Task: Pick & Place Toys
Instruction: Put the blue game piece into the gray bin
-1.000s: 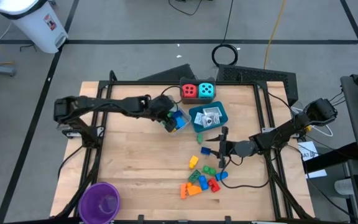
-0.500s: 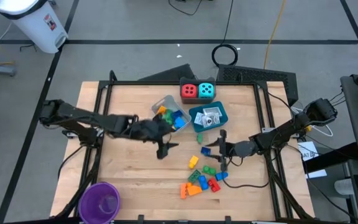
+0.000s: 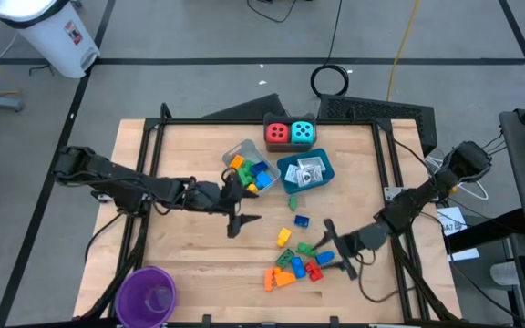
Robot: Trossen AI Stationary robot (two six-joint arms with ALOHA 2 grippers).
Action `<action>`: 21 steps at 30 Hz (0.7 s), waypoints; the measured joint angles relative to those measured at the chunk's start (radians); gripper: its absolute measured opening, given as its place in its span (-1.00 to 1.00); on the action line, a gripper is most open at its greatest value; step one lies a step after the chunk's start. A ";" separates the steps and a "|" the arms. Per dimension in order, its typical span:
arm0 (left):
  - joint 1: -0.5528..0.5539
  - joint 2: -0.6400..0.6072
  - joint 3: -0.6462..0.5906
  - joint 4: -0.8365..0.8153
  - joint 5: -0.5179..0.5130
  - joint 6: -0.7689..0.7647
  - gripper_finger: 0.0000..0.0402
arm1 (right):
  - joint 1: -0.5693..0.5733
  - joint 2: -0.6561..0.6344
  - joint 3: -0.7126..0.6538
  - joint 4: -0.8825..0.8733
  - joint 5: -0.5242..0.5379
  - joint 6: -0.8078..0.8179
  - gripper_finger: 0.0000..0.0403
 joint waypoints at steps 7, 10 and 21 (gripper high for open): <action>0.053 0.009 -0.022 0.021 0.005 -0.044 0.52 | 0.107 0.018 0.000 -0.225 0.074 0.138 0.45; 0.062 0.009 -0.022 0.030 0.000 -0.045 0.50 | 0.115 0.055 -0.001 -0.280 0.111 0.212 0.44; 0.073 0.009 -0.022 0.048 0.000 -0.045 0.58 | 0.111 0.191 0.000 -0.305 0.109 0.282 0.29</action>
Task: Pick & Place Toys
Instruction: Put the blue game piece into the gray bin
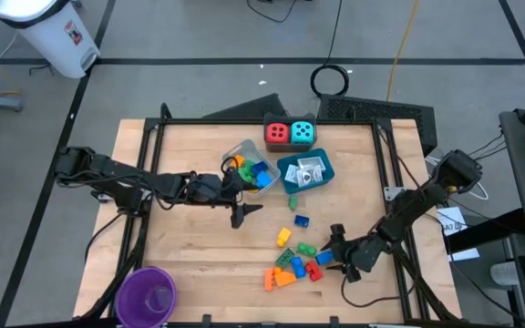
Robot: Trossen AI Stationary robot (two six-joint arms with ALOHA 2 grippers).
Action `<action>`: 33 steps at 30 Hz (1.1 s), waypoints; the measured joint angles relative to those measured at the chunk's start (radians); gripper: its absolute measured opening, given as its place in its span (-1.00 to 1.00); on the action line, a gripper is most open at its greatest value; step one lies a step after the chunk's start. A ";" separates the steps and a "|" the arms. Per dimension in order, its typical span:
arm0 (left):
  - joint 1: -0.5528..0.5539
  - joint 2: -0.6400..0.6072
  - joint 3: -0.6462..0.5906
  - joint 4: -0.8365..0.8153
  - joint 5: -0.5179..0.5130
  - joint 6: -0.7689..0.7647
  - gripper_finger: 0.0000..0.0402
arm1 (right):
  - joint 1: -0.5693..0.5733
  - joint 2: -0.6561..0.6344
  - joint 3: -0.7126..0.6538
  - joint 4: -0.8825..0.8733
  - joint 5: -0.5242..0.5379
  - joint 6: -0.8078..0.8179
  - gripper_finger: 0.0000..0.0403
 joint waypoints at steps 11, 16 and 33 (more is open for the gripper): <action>-0.003 0.000 0.000 -0.002 -0.005 -0.136 0.60 | 0.000 -0.050 0.000 -0.008 0.001 -0.013 -0.31; -0.003 0.000 0.000 -0.002 -0.053 -0.216 0.54 | 0.000 -0.156 0.000 -0.007 0.007 -0.113 -0.55; -0.017 0.391 0.096 0.566 0.069 -0.288 0.60 | -0.159 -0.217 0.000 0.222 0.429 -0.699 -0.52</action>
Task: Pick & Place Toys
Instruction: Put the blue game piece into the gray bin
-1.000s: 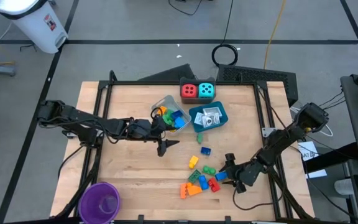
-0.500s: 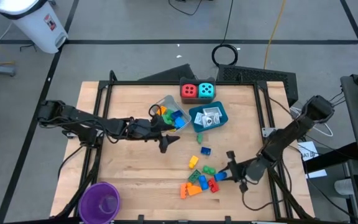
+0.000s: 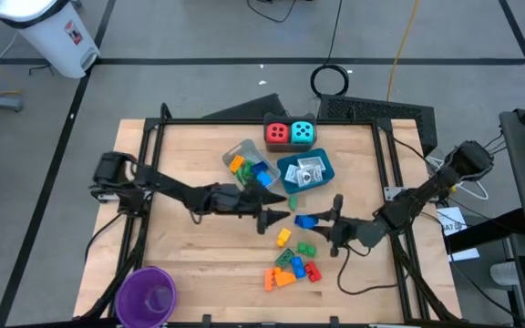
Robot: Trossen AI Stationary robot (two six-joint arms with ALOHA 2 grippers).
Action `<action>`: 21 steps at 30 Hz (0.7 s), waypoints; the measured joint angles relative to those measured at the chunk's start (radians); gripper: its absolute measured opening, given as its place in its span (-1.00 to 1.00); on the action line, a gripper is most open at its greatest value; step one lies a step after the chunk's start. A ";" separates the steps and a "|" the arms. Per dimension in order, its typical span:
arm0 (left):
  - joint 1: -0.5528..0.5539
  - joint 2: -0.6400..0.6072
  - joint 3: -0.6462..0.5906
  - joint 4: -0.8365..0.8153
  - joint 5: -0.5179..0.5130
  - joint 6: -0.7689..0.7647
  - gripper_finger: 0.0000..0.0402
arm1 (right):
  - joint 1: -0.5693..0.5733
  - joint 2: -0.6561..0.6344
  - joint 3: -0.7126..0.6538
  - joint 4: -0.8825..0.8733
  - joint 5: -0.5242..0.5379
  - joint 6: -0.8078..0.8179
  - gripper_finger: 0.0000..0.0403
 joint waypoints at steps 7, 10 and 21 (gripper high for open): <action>0.025 0.138 0.224 -0.172 0.019 -0.014 0.51 | -0.019 0.058 0.000 0.236 0.074 -0.239 -0.53; 0.030 0.174 0.296 -0.243 0.038 -0.015 0.43 | -0.020 0.064 0.000 0.258 0.075 -0.253 -0.53; 0.050 0.205 0.340 -0.281 0.170 -0.050 -0.30 | -0.018 0.064 0.000 0.253 0.120 -0.262 -0.52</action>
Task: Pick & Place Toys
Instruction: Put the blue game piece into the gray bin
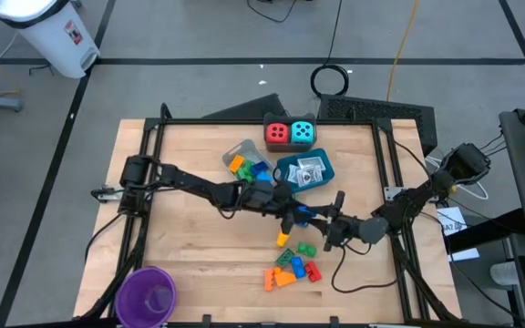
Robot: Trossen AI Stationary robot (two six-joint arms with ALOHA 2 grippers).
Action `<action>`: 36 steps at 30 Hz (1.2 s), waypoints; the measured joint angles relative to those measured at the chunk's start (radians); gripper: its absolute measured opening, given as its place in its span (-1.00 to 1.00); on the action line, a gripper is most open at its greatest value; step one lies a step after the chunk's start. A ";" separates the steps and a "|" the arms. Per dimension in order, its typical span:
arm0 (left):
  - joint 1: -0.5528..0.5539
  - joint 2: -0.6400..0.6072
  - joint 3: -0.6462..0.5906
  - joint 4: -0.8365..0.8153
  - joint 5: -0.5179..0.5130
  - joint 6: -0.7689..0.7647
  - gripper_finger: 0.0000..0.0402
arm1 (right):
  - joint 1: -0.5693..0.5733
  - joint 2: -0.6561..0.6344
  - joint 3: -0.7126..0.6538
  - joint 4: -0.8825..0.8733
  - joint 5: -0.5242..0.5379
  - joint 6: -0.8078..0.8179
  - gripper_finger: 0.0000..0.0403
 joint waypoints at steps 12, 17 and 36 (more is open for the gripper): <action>0.113 -0.233 -0.059 -0.250 -0.106 0.191 -0.32 | 0.015 -0.019 -0.001 -0.077 -0.034 0.472 -0.04; 0.168 -0.375 -0.234 -0.275 -0.234 0.169 -0.32 | 0.035 -0.069 0.000 -0.154 -0.052 0.505 0.04; 0.281 -0.437 -0.536 -0.274 -0.442 -0.089 0.91 | 0.054 -0.101 0.000 -0.161 -0.053 0.619 -0.02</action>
